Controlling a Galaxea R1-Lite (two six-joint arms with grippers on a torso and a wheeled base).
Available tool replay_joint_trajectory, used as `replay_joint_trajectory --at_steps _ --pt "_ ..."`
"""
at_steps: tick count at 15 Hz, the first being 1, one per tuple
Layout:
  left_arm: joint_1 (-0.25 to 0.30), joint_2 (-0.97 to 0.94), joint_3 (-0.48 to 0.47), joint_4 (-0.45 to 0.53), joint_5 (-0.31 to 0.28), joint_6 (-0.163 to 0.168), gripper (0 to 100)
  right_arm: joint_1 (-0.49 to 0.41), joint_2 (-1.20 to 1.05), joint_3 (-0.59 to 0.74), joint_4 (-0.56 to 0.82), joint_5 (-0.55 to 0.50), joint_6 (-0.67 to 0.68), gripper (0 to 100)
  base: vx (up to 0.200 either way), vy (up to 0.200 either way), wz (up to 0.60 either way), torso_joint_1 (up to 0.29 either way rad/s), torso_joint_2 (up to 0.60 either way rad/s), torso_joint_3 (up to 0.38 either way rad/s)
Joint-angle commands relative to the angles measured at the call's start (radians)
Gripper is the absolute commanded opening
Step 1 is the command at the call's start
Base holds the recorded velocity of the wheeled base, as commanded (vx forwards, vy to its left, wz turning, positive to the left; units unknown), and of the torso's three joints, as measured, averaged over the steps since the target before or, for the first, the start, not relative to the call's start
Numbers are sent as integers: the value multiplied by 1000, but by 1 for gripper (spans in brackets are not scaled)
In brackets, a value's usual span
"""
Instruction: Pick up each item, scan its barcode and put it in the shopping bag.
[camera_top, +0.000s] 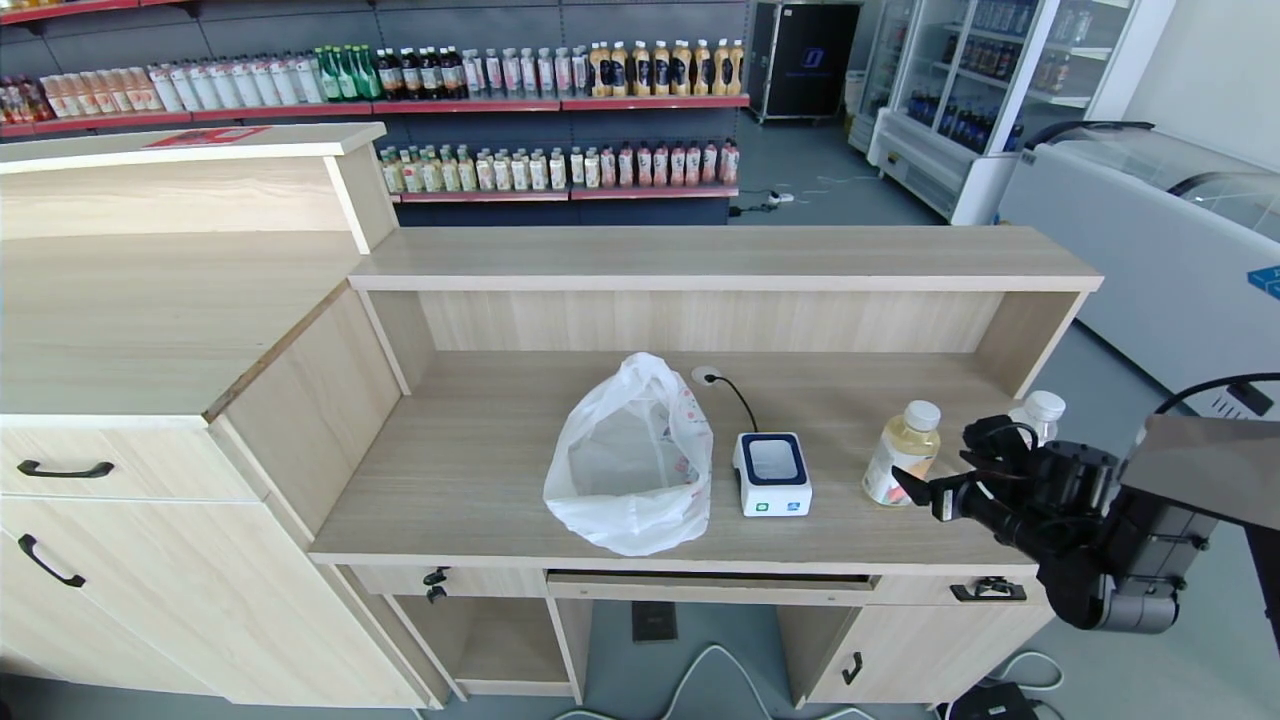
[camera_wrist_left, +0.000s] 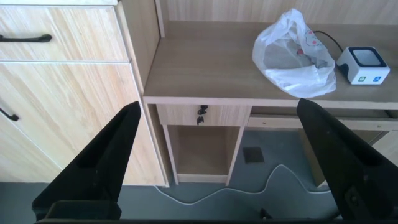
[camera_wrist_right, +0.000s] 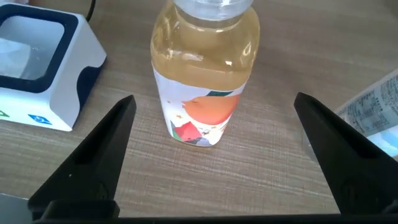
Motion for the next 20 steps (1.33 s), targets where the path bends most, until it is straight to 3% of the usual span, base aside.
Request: replay_joint_trajectory --at_steps 1,15,20 --pt "0 1 0 0 0 0 100 11 35 -56 3 -1 19 100 0 0 0 0 0 0" --pt "0 0 0 0 0 0 100 74 177 -280 42 -5 74 100 0 0 0 0 0 0" --pt "0 1 0 0 0 0 100 123 231 -383 72 -54 78 100 0 0 0 0 0 0"
